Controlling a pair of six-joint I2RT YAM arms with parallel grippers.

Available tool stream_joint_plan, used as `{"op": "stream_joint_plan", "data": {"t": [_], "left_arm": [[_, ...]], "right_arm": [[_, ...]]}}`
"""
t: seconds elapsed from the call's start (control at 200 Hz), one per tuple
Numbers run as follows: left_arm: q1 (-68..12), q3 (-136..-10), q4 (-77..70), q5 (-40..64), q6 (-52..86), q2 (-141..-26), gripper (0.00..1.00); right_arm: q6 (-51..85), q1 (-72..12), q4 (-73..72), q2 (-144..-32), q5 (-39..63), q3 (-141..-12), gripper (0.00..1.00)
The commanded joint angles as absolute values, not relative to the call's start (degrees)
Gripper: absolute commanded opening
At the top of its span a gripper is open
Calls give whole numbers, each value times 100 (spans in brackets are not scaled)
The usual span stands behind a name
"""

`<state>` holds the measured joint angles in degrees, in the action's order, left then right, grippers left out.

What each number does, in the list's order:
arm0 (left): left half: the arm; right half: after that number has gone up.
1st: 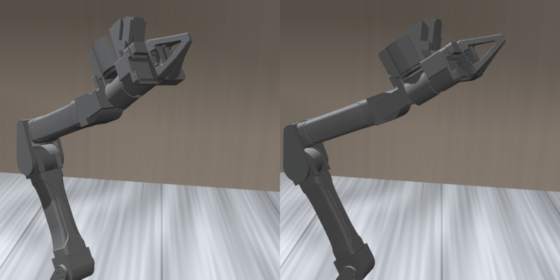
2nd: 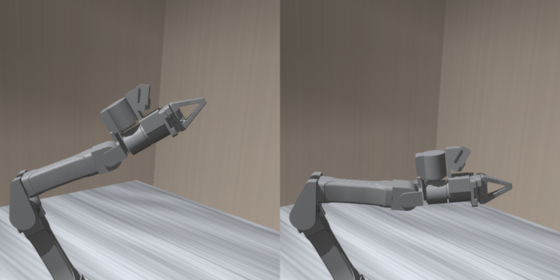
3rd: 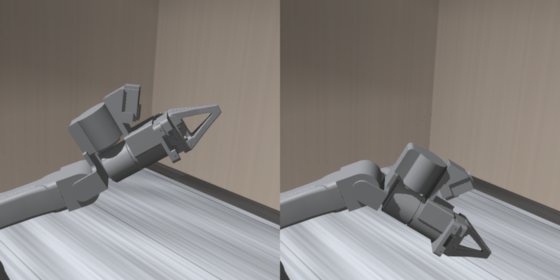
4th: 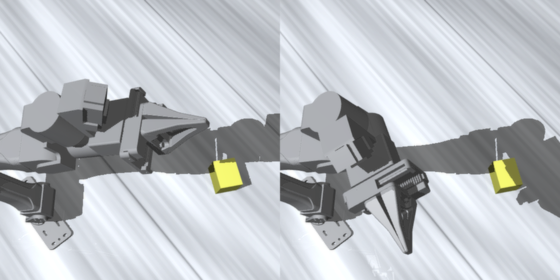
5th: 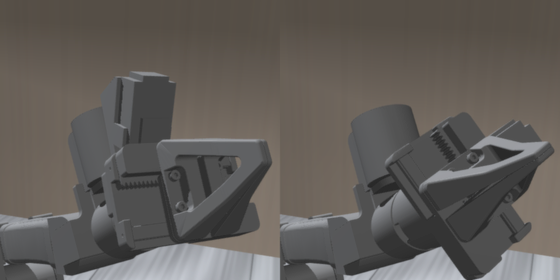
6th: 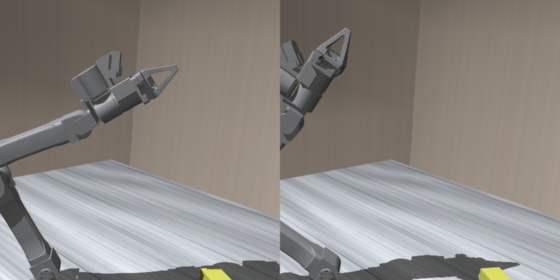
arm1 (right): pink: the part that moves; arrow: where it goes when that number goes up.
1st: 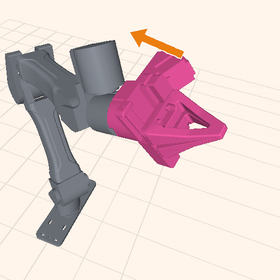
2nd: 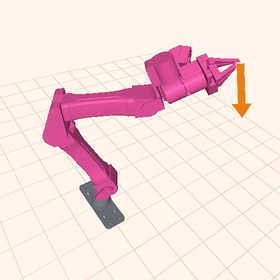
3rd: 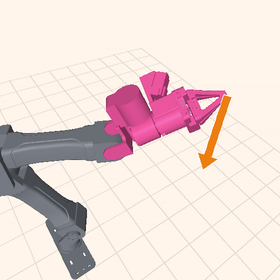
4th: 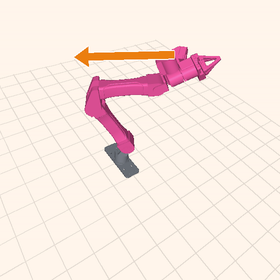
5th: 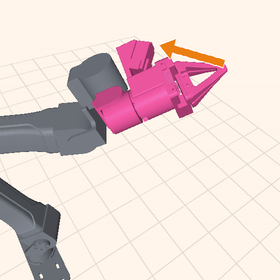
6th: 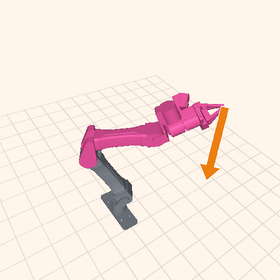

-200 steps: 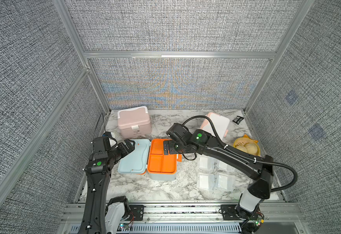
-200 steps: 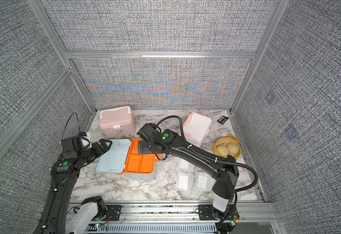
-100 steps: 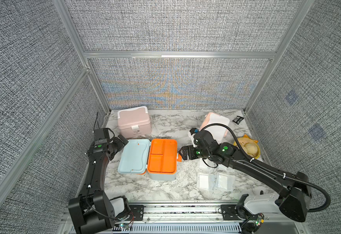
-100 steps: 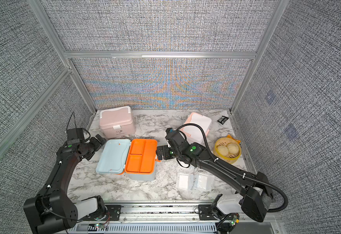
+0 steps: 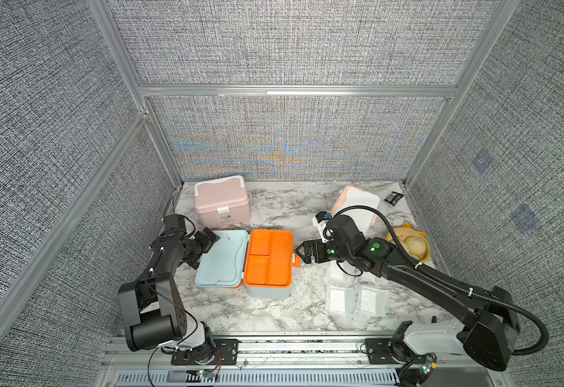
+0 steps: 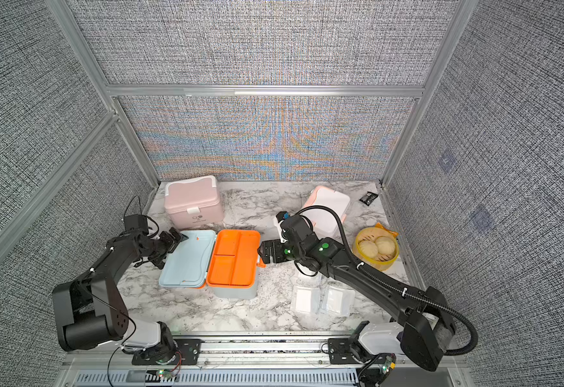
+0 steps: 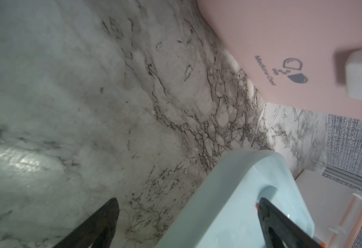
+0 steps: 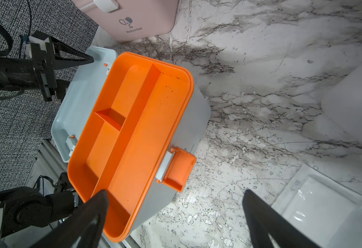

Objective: Open first aid kits and take out gauze
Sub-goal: Close the lid of the first aid kit.

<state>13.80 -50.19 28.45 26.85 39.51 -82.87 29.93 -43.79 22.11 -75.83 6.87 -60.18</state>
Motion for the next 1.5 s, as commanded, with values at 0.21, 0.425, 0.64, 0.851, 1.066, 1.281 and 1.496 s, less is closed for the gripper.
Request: {"op": "stream_joint_plan", "data": {"t": [0.21, 0.425, 0.64, 0.851, 1.066, 1.281, 1.496], "left_arm": [[1480, -4879, 2533, 3885, 4136, -7627, 100], [1562, -4922, 2432, 4396, 4378, -7202, 99], [1564, -5032, 2151, 4898, 4809, -6888, 99], [1535, -5005, 1608, 5222, 5409, -6534, 100], [1384, -4939, 937, 5362, 6075, -6202, 99], [948, -4934, 381, 5140, 6579, -5908, 99], [467, -5055, 387, 4779, 6630, -5594, 99]], "right_arm": [[3254, -4209, 2057, -7690, 1061, -5839, 99], [3449, -4046, 1936, -7684, 1289, -5573, 99], [3701, -3793, 1566, -7595, 1644, -5242, 99], [3946, -3505, 1019, -7650, 2176, -5010, 99], [4165, -3288, 357, -7929, 2749, -4878, 99], [4471, -3226, -382, -8499, 3353, -4871, 99], [5025, -3227, -1420, -9064, 3885, -4823, 99]]}}
